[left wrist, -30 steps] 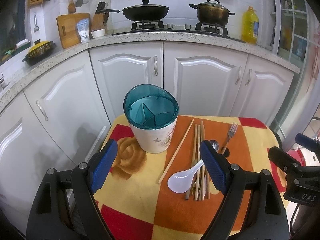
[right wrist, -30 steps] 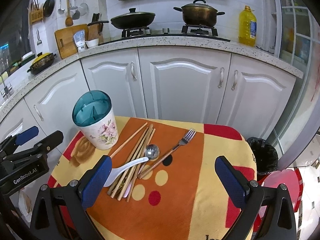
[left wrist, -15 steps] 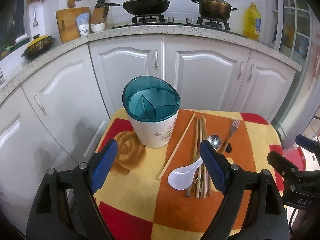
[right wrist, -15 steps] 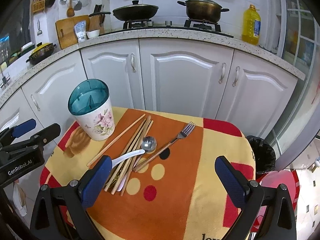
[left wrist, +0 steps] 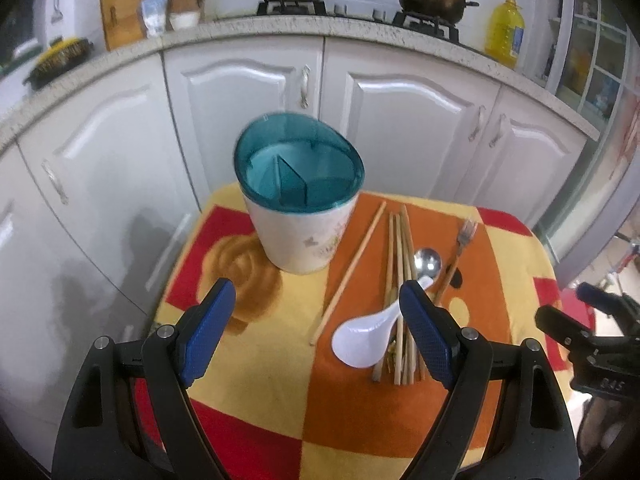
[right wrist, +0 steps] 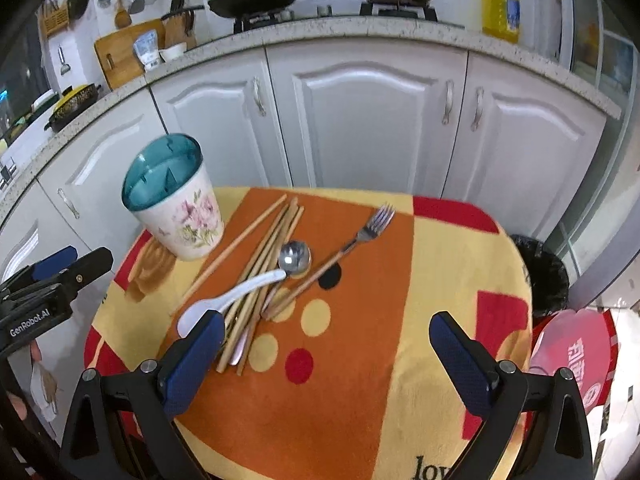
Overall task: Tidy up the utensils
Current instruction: 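Grasp the white ceramic spoon with the left gripper while the right gripper grasps the steel fork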
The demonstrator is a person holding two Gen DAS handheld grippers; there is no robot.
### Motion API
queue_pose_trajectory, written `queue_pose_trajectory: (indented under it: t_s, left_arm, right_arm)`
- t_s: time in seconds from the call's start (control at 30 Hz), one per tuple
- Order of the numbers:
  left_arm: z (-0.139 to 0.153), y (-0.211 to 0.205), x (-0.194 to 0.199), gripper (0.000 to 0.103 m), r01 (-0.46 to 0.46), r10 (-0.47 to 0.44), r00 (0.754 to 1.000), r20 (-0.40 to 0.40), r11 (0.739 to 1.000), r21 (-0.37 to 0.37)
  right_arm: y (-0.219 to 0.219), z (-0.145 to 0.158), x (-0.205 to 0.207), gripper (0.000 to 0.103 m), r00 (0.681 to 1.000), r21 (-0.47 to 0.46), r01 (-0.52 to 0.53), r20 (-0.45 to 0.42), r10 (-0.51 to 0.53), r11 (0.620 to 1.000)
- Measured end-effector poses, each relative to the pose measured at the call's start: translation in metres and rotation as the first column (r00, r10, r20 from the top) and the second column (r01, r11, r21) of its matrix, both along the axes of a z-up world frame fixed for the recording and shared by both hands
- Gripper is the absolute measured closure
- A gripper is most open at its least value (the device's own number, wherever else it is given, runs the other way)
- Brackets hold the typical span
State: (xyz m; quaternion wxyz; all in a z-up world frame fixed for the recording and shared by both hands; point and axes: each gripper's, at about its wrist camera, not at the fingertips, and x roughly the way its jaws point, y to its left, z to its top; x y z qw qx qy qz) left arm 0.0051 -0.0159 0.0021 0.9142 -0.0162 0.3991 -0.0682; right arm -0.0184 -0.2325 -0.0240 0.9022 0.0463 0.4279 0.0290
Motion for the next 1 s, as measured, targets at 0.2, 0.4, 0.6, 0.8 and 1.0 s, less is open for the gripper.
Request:
queue_pose_trajectory:
  t_s: [0.2,0.4,0.6,0.8,1.0]
  left_arm:
    - [-0.016,-0.022,0.006,0.018,0.133,-0.133,0.991,-0.009,0.991,0.005]
    - [-0.038,-0.06,0.028,0.039,0.297,-0.294,0.954,-0.066,0.953,0.053]
    - [-0.06,-0.09,0.06,0.056,0.371,-0.36,0.921,-0.146,0.927,0.056]
    - [-0.08,-0.119,0.078,0.057,0.442,-0.411,0.887,-0.213,0.888,0.128]
    - [-0.094,-0.131,0.087,0.057,0.485,-0.433,0.86,-0.27,0.859,0.166]
  right_arm:
    - [-0.009,-0.024,0.018,0.017,0.998,0.049,-0.007,-0.059,0.01,0.999]
    - [-0.026,-0.039,0.045,0.027,0.996,0.105,0.015,-0.091,-0.005,0.994]
    - [-0.042,-0.051,0.074,0.036,0.991,0.148,0.036,-0.132,-0.017,0.988]
    - [-0.059,-0.066,0.109,0.042,0.986,0.191,0.059,-0.167,-0.027,0.98]
    - [-0.073,-0.082,0.148,0.048,0.982,0.232,0.081,-0.186,-0.038,0.969]
